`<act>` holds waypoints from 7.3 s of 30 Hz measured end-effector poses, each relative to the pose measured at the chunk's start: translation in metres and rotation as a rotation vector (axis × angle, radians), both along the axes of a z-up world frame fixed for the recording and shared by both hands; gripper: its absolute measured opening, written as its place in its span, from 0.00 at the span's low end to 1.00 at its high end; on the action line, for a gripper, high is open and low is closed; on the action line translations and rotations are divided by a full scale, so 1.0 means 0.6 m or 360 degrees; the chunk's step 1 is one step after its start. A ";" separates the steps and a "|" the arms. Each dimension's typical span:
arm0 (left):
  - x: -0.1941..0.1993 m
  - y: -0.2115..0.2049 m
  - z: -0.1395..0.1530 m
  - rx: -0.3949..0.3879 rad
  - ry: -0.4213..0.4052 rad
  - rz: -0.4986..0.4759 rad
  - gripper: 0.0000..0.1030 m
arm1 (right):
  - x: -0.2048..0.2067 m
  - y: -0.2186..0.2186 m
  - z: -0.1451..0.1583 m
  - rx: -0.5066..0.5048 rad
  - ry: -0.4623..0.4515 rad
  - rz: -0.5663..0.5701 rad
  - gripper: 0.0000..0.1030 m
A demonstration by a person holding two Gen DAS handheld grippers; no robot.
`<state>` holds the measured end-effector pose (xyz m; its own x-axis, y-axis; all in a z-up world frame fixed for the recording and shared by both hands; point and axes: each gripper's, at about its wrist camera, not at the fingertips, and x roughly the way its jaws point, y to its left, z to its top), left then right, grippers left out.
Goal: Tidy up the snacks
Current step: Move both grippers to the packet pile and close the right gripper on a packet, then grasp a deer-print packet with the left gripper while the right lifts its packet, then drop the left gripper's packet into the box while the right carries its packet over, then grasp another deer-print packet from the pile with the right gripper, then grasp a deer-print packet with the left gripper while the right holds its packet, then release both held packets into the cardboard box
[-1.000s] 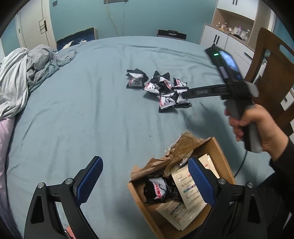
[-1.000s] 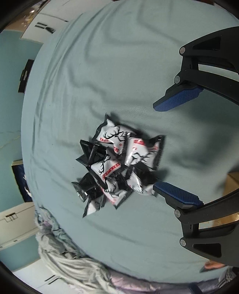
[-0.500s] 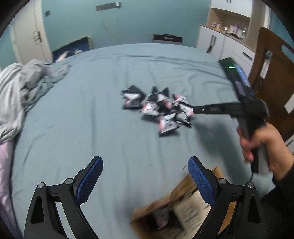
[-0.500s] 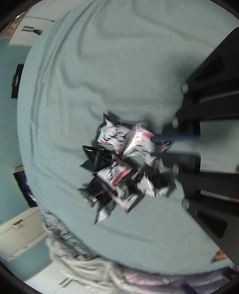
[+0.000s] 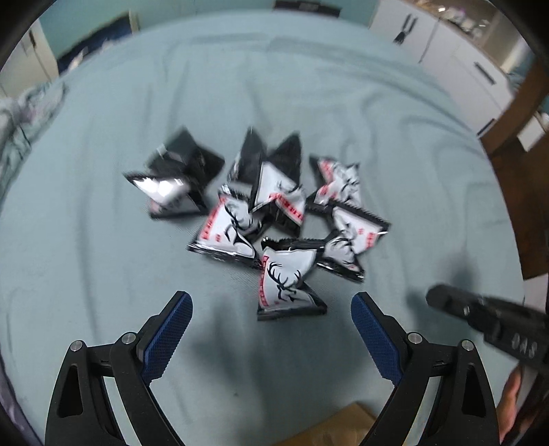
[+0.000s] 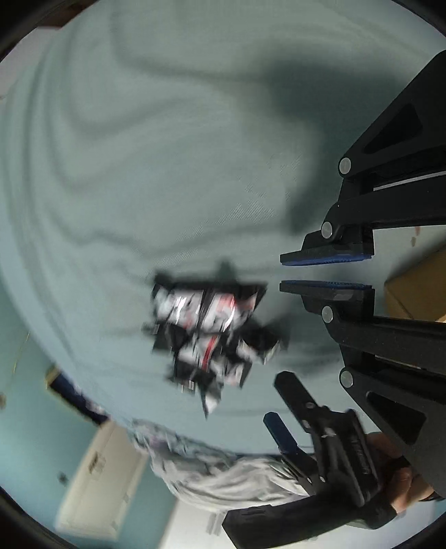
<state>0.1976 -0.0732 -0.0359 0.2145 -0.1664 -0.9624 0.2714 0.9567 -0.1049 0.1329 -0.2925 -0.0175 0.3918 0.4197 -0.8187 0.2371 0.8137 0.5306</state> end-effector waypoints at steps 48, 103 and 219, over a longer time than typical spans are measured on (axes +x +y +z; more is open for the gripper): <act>-0.394 0.095 0.104 -0.0144 -0.0329 -0.0308 0.29 | -0.235 0.089 0.102 -0.0265 -0.0726 0.0326 0.35; -0.363 0.137 0.137 -0.0040 -0.0600 0.0041 0.79 | -0.294 0.143 0.095 -0.0463 -0.0948 0.0249 0.83; -0.300 0.109 0.191 -0.0098 -0.0500 0.0008 0.48 | -0.220 0.059 0.086 -0.0273 -0.0559 0.0224 0.33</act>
<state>0.0179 -0.0078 0.0788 0.5005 -0.2204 -0.8372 0.2948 0.9526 -0.0745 0.0008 -0.2572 0.0341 0.6083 0.3585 -0.7081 -0.0542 0.9089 0.4136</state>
